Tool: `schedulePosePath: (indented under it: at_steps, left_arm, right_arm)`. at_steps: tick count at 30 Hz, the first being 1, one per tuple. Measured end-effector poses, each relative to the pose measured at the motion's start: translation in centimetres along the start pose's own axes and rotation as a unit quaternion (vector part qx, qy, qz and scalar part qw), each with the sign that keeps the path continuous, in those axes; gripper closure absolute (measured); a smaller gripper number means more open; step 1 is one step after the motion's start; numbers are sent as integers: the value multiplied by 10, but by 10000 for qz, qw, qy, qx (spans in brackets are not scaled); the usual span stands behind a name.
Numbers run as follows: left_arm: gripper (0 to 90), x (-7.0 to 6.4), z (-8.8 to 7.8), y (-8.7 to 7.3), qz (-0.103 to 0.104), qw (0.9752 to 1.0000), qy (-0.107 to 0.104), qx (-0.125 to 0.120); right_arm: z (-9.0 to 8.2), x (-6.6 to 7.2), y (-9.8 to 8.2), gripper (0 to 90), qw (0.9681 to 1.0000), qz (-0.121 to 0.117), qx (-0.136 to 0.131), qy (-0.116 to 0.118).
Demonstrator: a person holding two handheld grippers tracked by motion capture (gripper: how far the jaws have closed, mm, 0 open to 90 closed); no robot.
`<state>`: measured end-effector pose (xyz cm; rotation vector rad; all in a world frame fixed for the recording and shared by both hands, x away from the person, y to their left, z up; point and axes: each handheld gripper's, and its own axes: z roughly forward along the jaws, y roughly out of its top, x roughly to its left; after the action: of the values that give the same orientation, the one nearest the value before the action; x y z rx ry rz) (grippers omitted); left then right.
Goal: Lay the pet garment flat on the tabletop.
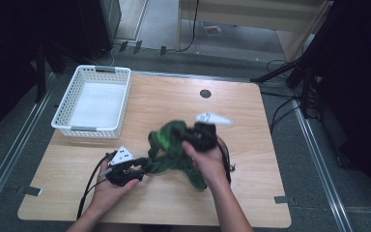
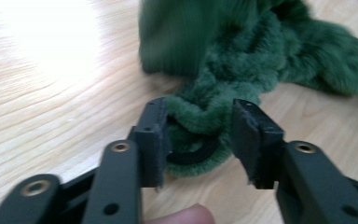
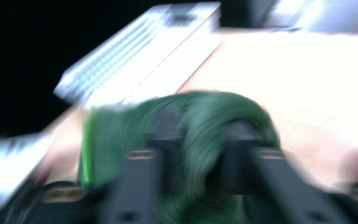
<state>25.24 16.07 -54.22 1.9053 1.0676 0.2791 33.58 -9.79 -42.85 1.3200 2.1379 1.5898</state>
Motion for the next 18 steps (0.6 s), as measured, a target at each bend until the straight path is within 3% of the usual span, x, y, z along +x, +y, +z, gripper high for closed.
schedulePosePath:
  at_steps: [3, 5, 7, 9, 10, 12, 13, 15, 16, 18]
  left_arm:
    - [460, 7, -2, 1, -127, 9999, 28, -7]
    - [437, 12, -3, 1, -262, 9996, 4, -53]
    - [411, 13, -2, 1, -264, 9996, 18, -28]
    - [409, 14, 2, 2, -284, 9996, 81, -32]
    - [408, 14, 4, 4, -281, 9995, 116, -44]
    - [403, 13, 8, 7, -240, 9995, 177, -54]
    - [403, 12, 9, 9, -218, 9996, 176, -30]
    - [393, 9, 15, 15, -150, 9996, 217, -42]
    - [393, 9, 15, 15, -150, 9996, 217, -42]
    - [397, 6, 22, 16, -95, 9996, 262, 21]
  right_arm:
    - [4, -19, 18, 475, 9979, 238, -329, -499]
    - [-8, -23, 12, 421, 9970, 189, -462, -585]
    - [-15, -26, 5, 417, 9966, 144, -465, -662]
    - [-26, -31, -15, 388, 9955, 60, -325, -890]
    - [-37, -35, -37, 383, 9940, 8, -204, -1077]
    - [-45, -38, -57, 366, 9934, -38, -51, -1142]
    - [-45, -38, -57, 366, 9934, -38, -51, -1142]
    - [-51, -41, -85, 366, 9931, -81, 206, -1148]
    - [-51, -41, -85, 366, 9931, -81, 206, -1148]
    - [-45, -41, -106, 374, 9927, -277, 603, -1009]
